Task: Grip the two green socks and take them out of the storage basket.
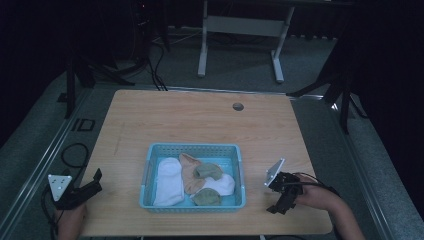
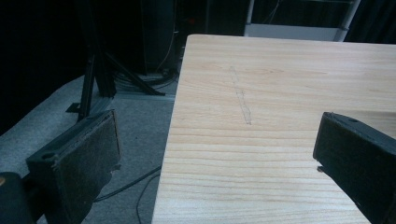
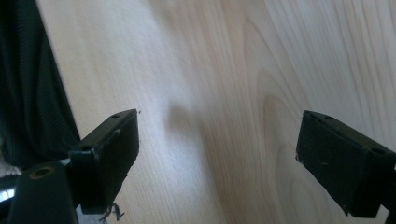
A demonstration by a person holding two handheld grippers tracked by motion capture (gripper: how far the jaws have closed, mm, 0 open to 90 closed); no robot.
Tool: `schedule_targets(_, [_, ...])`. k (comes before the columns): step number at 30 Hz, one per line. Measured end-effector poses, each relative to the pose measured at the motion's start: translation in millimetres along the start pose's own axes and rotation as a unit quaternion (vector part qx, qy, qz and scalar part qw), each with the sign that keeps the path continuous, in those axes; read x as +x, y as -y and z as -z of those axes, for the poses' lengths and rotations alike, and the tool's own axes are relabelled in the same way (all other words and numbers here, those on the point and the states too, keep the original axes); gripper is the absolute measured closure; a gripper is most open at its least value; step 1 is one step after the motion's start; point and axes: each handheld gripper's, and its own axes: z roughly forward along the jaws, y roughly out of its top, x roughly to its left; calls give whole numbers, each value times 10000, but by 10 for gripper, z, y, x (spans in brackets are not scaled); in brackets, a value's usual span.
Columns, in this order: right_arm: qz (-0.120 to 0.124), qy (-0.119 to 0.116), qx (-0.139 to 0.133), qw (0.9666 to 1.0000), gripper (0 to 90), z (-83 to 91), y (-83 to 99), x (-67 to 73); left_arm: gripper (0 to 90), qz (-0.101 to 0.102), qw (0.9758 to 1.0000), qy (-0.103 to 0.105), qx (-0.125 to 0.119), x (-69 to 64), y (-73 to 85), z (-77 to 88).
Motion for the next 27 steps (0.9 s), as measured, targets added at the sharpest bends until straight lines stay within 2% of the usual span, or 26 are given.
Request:
schedule_targets(1, [176, -43, -37, 9998, 135, 19, -45, 24, 4, -14, 10000, 4, 4, -2, 1, -2])
schedule_targets(5, [351, -109, -51, 9993, 135, 36, -119, 59, 4, -20, 10000, 5, 3, -4, 2, -5])
schedule_targets(11, [352, -128, 94, 9993, 135, 79, -181, 90, 4, -14, 10000, 11, 10, -4, 2, -7])
schedule_targets(15, [377, -139, 69, 9992, 139, 123, -221, 129, 3, -15, 10000, 11, 14, -4, 1, -7])
schedule_targets(17, [567, -74, 16, 9984, 144, 184, -278, 177, 3, 9, 10000, 29, 9, 0, 1, -8])
schedule_targets(27, [801, 7, 85, 9967, 144, 347, -504, 241, 4, 25, 10000, 59, 7, 3, 1, -9])
